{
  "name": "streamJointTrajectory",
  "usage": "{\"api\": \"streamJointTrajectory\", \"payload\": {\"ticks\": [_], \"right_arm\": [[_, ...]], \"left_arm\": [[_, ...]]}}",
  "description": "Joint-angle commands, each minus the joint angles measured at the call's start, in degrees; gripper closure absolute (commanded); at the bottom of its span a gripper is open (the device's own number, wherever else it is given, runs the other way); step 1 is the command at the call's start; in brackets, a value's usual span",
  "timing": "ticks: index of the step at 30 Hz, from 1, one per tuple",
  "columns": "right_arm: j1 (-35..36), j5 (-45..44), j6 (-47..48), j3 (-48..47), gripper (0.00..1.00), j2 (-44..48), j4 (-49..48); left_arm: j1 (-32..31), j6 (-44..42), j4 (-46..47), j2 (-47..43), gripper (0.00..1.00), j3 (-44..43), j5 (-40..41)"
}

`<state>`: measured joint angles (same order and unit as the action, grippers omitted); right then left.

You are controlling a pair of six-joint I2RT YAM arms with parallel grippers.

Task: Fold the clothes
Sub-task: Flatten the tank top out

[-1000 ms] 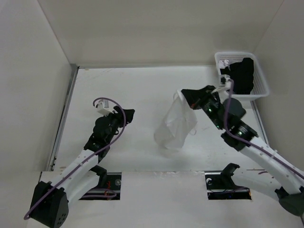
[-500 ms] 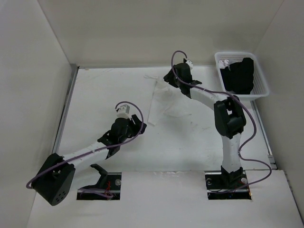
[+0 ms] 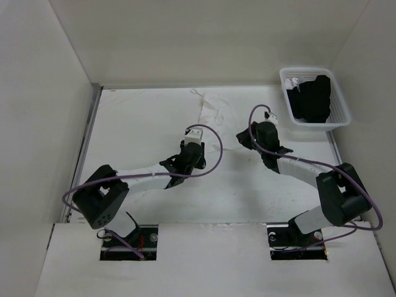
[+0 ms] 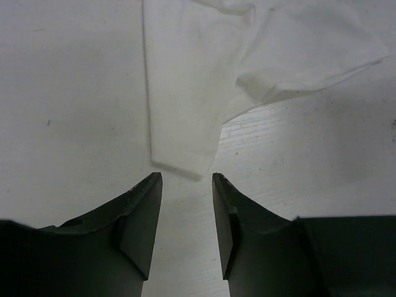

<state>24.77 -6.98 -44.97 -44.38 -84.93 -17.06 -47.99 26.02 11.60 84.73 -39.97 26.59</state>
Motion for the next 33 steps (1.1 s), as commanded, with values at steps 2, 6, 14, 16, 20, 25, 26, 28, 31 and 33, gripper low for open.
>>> {"api": "streamJointTrajectory", "payload": {"ticks": [2,6,14,16,20,25,26,28,31,33], "right_arm": [[-2.8,2.9,-3.4,9.2,0.76,4.0,-8.4],[-5.1,6.1,-4.9,14.3,0.64,6.1,-13.0],[-7.8,10.2,-8.4,20.0,0.62,7.6,-19.4],[-8.3,11.0,-8.6,20.3,0.62,7.3,-19.9],[-8.9,11.1,-9.2,21.0,0.61,7.8,-20.7],[-9.4,10.8,-9.3,20.7,0.6,7.5,-20.9],[-9.4,10.5,-9.3,20.3,0.6,7.0,-20.9],[-9.4,9.8,-9.2,19.5,0.58,5.0,-20.9],[-9.8,7.6,-8.6,17.1,0.54,-0.1,-20.2],[-10.6,7.2,-8.7,15.3,0.53,-3.2,-19.3]], "left_arm": [[-0.9,-6.5,-1.5,4.9,0.63,-5.2,2.4],[-2.7,-10.9,-1.2,9.3,0.61,-8.7,2.1],[-3.2,-13.5,-0.9,17.0,0.61,-13.6,5.7],[-3.3,-14.0,-1.5,17.9,0.62,-14.5,6.8],[-3.4,-14.0,-3.0,18.5,0.64,-14.4,8.5],[-3.8,-13.6,-3.4,19.6,0.73,-13.6,8.3],[-3.9,-13.6,-3.4,19.8,0.78,-13.6,8.6],[-4.0,-13.1,-3.2,19.5,0.85,-13.4,8.6],[-4.3,-11.9,-3.2,17.0,0.9,-12.7,9.4],[-3.9,-10.9,-2.9,13.8,0.93,-11.5,9.4]]}}
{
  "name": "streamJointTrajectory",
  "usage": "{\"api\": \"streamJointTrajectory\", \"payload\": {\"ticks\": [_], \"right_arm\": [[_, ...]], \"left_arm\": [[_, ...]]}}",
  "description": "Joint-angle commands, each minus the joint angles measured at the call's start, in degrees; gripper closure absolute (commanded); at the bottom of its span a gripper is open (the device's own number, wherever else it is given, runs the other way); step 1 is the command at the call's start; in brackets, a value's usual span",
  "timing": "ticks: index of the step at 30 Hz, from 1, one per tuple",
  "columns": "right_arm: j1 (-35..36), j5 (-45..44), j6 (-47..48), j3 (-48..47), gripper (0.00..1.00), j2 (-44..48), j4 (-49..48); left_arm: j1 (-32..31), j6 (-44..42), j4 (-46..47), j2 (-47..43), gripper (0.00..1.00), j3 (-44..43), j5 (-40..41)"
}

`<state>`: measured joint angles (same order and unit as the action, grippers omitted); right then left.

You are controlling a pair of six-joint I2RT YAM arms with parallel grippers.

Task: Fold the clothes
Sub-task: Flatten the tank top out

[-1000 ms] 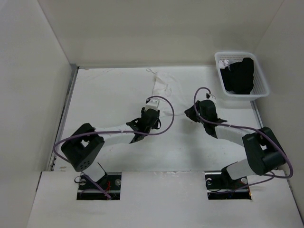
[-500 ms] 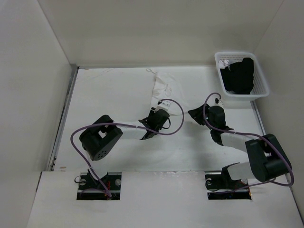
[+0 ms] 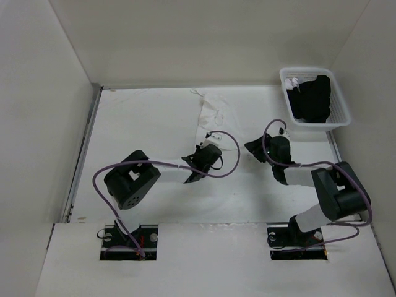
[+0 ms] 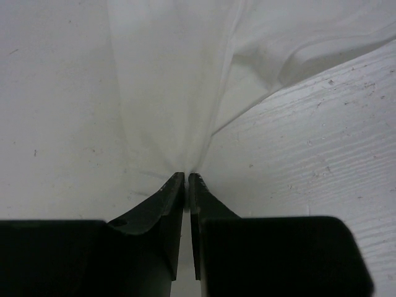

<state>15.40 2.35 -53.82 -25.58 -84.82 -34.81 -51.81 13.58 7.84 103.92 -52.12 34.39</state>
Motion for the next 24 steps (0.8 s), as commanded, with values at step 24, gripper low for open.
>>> {"api": "streamJointTrajectory", "payload": {"ticks": [24], "right_arm": [[6.5,-8.8,4.1,-13.3,0.53,-6.6,19.8]], "left_arm": [[40.2,42.5,29.1,-22.1,0.93,34.9,-42.0]]}}
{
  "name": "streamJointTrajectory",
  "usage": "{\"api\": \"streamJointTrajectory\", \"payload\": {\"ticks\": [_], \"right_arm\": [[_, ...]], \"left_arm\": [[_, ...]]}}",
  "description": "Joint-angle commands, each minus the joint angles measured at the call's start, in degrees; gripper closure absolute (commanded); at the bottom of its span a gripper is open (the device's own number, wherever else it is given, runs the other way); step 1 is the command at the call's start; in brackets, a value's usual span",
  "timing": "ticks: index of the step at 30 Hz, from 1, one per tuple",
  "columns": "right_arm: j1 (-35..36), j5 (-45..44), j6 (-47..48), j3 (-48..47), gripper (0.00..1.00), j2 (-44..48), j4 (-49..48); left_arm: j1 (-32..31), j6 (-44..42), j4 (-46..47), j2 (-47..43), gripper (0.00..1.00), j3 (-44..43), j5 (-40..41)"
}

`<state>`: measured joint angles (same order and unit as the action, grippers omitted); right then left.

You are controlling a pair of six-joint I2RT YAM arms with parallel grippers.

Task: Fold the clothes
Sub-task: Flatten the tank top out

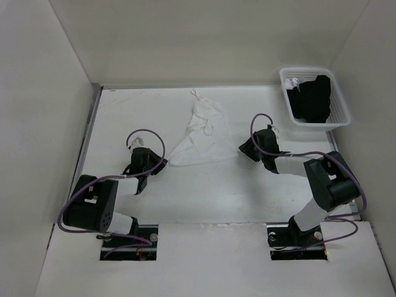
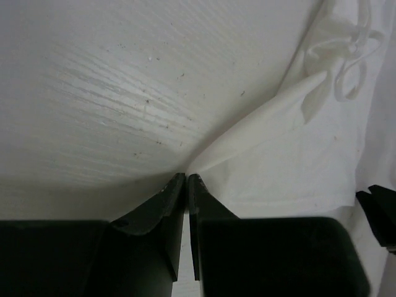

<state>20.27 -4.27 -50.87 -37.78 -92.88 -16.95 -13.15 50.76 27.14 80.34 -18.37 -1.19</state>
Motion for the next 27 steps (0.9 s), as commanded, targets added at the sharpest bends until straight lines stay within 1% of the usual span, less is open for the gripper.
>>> {"api": "streamJointTrajectory", "payload": {"ticks": [1,5,10,12,15,18,20,23,27], "right_arm": [[2.2,-2.1,1.3,-1.2,0.53,1.5,2.4],[2.4,-1.4,1.0,-1.1,0.56,1.7,3.1],[2.5,-0.6,0.7,0.6,0.6,2.5,3.4],[2.5,0.1,0.7,0.6,0.63,2.5,3.5],[2.5,1.2,1.1,0.2,0.63,1.8,3.4],[2.5,2.3,1.6,0.1,0.63,1.6,3.0],[2.5,2.9,1.8,0.4,0.62,1.6,2.5],[2.5,3.7,2.4,1.0,0.61,1.9,1.7],[2.5,4.3,2.8,1.3,0.65,1.8,1.1]], "left_arm": [[1.9,5.7,10.6,2.3,0.93,1.2,-7.3],[2.4,6.7,13.9,4.6,0.93,1.7,-9.5],[2.4,7.1,15.0,5.2,0.92,2.2,-10.4],[2.5,7.1,14.9,4.5,0.88,2.6,-10.0],[3.1,6.9,14.1,2.5,0.82,3.5,-9.2],[4.1,6.5,11.8,-0.3,0.72,4.5,-8.3],[4.2,5.8,9.6,-2.6,0.68,5.1,-7.1],[3.4,4.0,6.0,-5.3,0.66,5.3,-4.7],[2.0,2.6,2.6,-4.8,0.67,3.9,-3.6]]}}
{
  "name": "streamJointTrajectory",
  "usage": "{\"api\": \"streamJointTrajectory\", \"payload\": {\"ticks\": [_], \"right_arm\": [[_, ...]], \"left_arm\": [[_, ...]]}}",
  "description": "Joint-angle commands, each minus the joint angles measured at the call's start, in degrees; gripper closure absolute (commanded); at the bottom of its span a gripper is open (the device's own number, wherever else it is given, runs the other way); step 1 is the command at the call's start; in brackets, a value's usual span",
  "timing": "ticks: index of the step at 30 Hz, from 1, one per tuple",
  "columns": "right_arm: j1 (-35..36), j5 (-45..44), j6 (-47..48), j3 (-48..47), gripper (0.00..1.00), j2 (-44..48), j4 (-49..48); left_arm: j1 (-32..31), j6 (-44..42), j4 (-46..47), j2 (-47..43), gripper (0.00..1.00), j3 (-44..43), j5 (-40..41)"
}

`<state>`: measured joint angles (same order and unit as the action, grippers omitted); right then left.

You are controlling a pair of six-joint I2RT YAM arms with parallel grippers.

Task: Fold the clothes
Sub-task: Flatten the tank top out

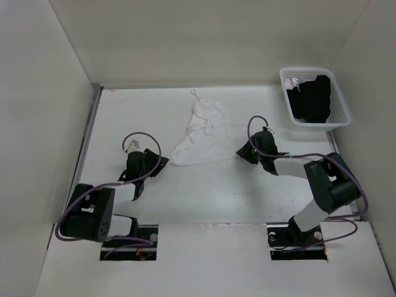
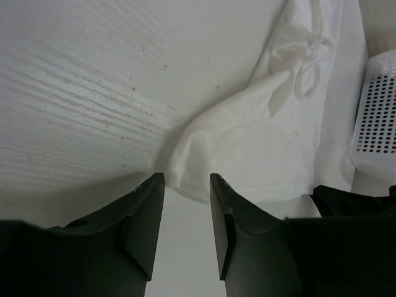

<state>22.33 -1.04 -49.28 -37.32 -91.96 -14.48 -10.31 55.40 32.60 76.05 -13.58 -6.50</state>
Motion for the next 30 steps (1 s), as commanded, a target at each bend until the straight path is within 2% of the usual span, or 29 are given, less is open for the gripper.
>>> {"api": "streamJointTrajectory", "payload": {"ticks": [1,4,9,14,19,25,30], "right_arm": [[0.5,1.2,1.3,0.9,0.65,0.9,-1.4],[0.5,1.7,1.5,1.0,0.68,0.9,-1.6],[0.5,1.8,1.6,1.1,0.68,1.0,-1.6],[0.5,2.1,1.6,0.9,0.73,-0.1,-2.4],[0.2,2.6,1.5,0.7,0.74,-0.6,-3.4],[0.1,2.7,1.4,0.8,0.77,-0.9,-4.3],[0.3,2.5,1.2,0.8,0.91,-1.7,-5.7]], "left_arm": [[-1.0,-2.3,-4.5,0.1,0.67,-1.4,2.5],[-1.7,-3.5,-8.1,1.6,0.69,-3.0,5.9],[-3.3,-4.7,-8.8,3.6,0.68,-5.6,8.3],[-3.5,-5.0,-9.5,5.5,0.69,-6.2,7.9],[-3.6,-5.3,-11.2,4.0,0.71,-5.5,8.7],[-4.3,-5.4,-14.8,2.9,0.81,-6.4,9.7],[-4.1,-5.4,-14.1,3.8,0.94,-6.7,8.9]]}}
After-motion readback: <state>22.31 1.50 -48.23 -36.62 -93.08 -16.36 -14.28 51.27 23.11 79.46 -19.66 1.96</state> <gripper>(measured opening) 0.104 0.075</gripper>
